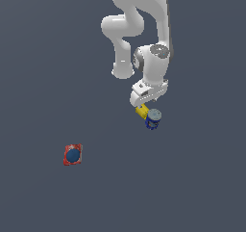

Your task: Pick up a designated object from a clutter of objects.

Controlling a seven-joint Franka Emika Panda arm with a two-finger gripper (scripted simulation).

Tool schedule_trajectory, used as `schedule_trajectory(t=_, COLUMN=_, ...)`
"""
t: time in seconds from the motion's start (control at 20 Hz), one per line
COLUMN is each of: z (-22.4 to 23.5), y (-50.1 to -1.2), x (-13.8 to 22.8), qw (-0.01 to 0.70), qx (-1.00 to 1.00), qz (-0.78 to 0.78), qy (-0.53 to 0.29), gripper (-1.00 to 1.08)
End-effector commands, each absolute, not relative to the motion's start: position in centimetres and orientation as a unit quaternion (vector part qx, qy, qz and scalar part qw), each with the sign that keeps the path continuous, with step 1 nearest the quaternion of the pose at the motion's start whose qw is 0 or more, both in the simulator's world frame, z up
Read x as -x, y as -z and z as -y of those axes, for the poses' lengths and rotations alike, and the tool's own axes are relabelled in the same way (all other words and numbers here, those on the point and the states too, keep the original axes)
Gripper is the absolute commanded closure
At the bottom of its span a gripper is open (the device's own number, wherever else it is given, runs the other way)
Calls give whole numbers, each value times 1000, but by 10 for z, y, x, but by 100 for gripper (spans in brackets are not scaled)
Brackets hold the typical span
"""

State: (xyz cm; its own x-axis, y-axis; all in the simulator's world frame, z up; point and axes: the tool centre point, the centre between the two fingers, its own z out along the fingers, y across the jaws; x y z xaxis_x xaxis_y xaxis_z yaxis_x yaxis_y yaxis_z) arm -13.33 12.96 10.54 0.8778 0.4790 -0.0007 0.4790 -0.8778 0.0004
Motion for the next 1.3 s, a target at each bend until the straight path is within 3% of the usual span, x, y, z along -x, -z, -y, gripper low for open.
schedule_trajectory(t=0.0, z=-131, y=-103, x=137, qw=0, qx=-968, qz=-252, qy=0, gripper=-92)
schedule_trajectory(t=1.2, z=-131, y=-53, x=137, qw=0, qx=-968, qz=-252, qy=0, gripper=-92)
schedule_trajectory(t=1.25, z=-131, y=-53, x=137, qw=0, qx=-968, qz=-252, qy=0, gripper=108)
